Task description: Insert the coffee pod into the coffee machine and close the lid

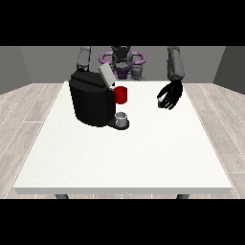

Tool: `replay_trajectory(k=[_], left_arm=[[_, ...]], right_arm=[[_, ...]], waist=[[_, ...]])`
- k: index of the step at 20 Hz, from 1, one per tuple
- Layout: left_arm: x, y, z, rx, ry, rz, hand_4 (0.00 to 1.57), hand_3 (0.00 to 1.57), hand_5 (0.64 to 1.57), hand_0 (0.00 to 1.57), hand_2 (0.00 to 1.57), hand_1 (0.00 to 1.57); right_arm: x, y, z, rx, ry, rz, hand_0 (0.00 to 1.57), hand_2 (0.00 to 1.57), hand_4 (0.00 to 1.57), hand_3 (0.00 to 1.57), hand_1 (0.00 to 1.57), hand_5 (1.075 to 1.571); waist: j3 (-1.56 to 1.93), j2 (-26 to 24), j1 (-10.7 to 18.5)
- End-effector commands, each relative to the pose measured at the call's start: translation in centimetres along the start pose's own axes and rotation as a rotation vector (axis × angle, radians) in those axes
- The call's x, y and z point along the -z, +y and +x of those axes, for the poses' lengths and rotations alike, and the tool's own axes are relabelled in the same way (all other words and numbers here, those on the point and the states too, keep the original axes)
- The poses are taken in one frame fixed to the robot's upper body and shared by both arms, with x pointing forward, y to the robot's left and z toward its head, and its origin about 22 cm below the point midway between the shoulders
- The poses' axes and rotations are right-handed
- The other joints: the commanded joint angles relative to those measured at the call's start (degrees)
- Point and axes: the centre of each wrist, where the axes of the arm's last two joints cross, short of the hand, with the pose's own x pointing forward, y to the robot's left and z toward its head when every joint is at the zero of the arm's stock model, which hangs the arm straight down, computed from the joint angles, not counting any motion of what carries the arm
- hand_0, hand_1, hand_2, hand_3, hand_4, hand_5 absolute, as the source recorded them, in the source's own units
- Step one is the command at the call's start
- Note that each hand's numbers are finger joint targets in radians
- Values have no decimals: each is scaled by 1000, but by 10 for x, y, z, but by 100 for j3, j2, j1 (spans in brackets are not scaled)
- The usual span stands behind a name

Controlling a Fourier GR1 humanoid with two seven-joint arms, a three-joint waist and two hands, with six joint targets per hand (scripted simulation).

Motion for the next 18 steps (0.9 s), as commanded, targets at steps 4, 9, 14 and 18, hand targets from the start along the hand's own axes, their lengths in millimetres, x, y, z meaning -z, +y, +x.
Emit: replay_trajectory(k=[4, 9, 14, 18], left_arm=[[0, 8, -15, 195, 23, -55, 368, 799, 1571, 817, 956, 817], [3, -15, -11, 284, 67, -170, 284, 820, 1571, 877, 1003, 877], [12, -7, -15, 301, 82, -202, 400, 856, 1571, 760, 978, 760], [3, -8, -28, 273, 31, -226, 395, 1006, 1571, 1036, 1121, 1036]], right_arm=[[3, -2, 1, 3, -8, 35, 0, 0, 0, 0, 0, 1571], [4, -3, -9, 14, 48, 44, 0, 0, 0, 0, 0, 1571], [0, 1, -14, 29, 73, 39, 0, 0, 0, 0, 0, 1571], [-9, 1, -26, -74, 100, -30, 0, 0, 0, 0, 0, 1571]], waist=[[1, 49, -156], [3, -209, -136], [1, -193, -223], [0, -330, -21]])
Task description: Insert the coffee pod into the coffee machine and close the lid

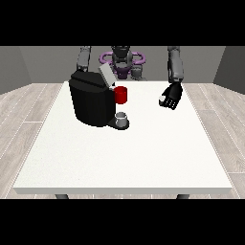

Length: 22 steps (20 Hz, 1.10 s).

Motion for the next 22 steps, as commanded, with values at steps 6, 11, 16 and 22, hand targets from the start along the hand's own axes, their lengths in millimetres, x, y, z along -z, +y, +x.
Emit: replay_trajectory(k=[6, 11, 16, 22], left_arm=[[24, -2, 35, -138, -117, 17, 494, 1332, 1571, 1420, 1402, 1420], [24, 31, 24, -173, -128, 2, 518, 1332, 1571, 1420, 1410, 1420], [44, 56, 69, -175, -162, -135, 542, 1329, 1571, 1402, 1390, 1402], [56, 60, 110, -156, -202, -89, 598, 1341, 1571, 1403, 1396, 1403]], right_arm=[[-6, 4, -14, -47, 101, -23, 0, 0, 0, 0, 0, 1571], [-4, -5, -22, -58, 75, -18, 0, 0, 0, 0, 0, 1571], [-9, -8, -39, -36, 172, 4, 0, 0, 0, 0, 0, 1571], [-4, 9, -28, 2, 124, -28, 0, 0, 0, 0, 0, 1571]], waist=[[-8, -505, 102], [-7, -487, 113], [-4, -1281, 189], [-5, -1069, 142]])
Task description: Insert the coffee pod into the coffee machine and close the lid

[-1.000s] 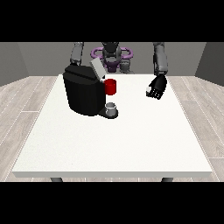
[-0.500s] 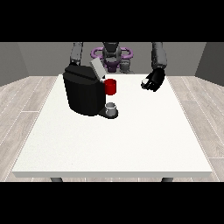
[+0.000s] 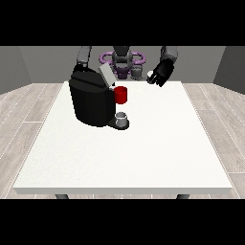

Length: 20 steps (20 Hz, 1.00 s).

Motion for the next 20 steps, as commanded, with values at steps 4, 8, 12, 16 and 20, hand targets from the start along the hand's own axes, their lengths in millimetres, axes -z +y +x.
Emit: replay_trajectory(k=[4, 8, 12, 16, 20], left_arm=[[14, 29, 42, 59, -35, 38, 592, 1323, 1571, 1331, 1351, 1331], [16, 82, 62, -57, -28, 90, 511, 1371, 1571, 985, 1204, 985], [25, 82, 82, -93, -10, 145, 491, 1256, 1571, 1202, 1240, 1202], [20, 113, 105, -46, -52, 125, 470, 1256, 1571, 1216, 1265, 1216], [5, 158, 111, -18, -2, 218, 482, 1251, 1571, 1225, 1279, 1225]], right_arm=[[0, 4, 5, 14, -53, 11, 0, 0, 0, 0, 0, 1571], [14, 9, 36, 2, -87, 4, 0, 0, 0, 0, 0, 1571], [21, -9, 46, 16, -92, 8, 0, 0, 0, 0, 0, 1571], [23, -28, 27, 18, -125, -54, 0, 0, 0, 0, 0, 1571], [28, -8, 61, 35, -190, 0, 0, 0, 186, 0, 0, 1571]], waist=[[-1, 27, -168], [-3, 200, -440], [-3, 269, -646], [1, 451, -452], [0, 696, -841]])
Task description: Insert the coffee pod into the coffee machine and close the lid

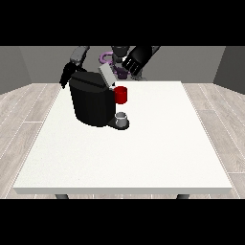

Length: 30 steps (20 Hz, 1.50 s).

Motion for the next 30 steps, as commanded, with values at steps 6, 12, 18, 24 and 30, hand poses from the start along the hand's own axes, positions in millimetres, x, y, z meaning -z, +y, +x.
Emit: replay_trajectory(k=[6, 12, 18, 24, 30], left_arm=[[0, 27, 12, 20, -18, 55, 478, 1261, 1571, 1290, 1319, 1290], [-7, 43, 0, 52, 3, 83, 461, 1219, 1571, 1188, 1258, 1188], [-2, 39, 10, 34, -39, 45, 429, 1222, 1571, 1239, 1286, 1239], [-8, 52, -2, 24, -14, 49, 434, 1191, 1571, 1193, 1234, 1193], [-7, 58, 6, 68, -3, 129, 411, 1198, 1571, 1204, 1255, 1204]], right_arm=[[16, -3, 28, -3, -40, -17, 0, 0, 147, 0, 0, 1571], [17, 7, 42, -5, -116, 7, 0, 0, 0, 0, 0, 1571], [24, -8, 38, -12, -99, -29, 0, 0, 33, 0, 0, 1571], [24, -7, 47, -2, -97, -28, 0, 0, 165, 0, 0, 1571], [27, -4, 58, -8, -144, 1, 0, 0, 0, 0, 0, 1571]], waist=[[-1, 456, -170], [-1, 844, -325], [0, 785, -160], [-1, 863, -328], [-1, 1113, -516]])
